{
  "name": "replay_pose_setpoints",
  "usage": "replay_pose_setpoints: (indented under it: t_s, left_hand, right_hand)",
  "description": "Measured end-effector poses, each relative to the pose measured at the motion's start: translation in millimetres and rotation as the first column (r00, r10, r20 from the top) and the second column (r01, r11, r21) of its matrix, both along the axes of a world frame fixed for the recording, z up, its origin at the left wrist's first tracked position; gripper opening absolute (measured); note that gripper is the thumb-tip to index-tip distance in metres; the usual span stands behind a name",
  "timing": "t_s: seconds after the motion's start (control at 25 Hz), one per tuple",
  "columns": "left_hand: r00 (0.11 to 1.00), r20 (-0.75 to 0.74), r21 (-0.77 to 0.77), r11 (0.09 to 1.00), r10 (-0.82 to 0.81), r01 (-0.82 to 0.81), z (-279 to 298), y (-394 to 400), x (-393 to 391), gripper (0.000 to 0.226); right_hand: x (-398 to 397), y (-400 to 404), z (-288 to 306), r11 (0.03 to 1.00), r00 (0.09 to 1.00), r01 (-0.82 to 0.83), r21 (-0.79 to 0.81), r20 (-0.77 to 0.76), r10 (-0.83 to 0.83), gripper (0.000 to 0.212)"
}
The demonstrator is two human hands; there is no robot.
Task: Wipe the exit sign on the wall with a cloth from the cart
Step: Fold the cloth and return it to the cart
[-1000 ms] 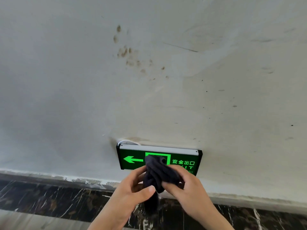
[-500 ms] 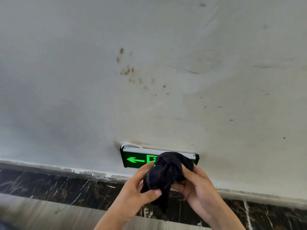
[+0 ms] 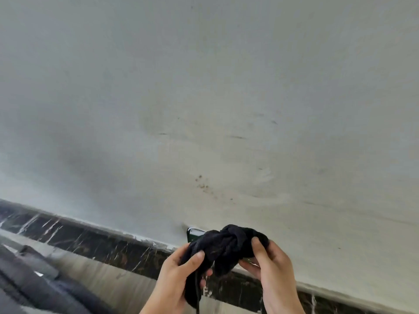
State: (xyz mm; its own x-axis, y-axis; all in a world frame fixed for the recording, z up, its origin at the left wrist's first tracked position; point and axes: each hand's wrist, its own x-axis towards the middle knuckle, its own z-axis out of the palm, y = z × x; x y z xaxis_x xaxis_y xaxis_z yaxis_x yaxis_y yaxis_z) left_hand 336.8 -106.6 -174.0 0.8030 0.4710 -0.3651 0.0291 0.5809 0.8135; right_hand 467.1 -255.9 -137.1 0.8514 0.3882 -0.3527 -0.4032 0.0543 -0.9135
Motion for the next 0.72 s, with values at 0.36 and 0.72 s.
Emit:
replay_pose_setpoints:
  t_s: [0.36,0.72]
  left_hand:
    - [0.970,0.196,-0.159,0.981,0.143,-0.112,155.3,-40.9,-32.8,0.041]
    - [0.861,0.207,-0.224,0.879,0.464,-0.420,192.0,-23.5,-126.8,0.038]
  right_hand:
    - [-19.7,-32.5,145.9,0.915,0.920,-0.265,0.306,-0.204,0.334,0.052]
    - [-90.8,46.1,162.7,0.818,0.818,-0.574,0.020,-0.025,0.575,0.008]
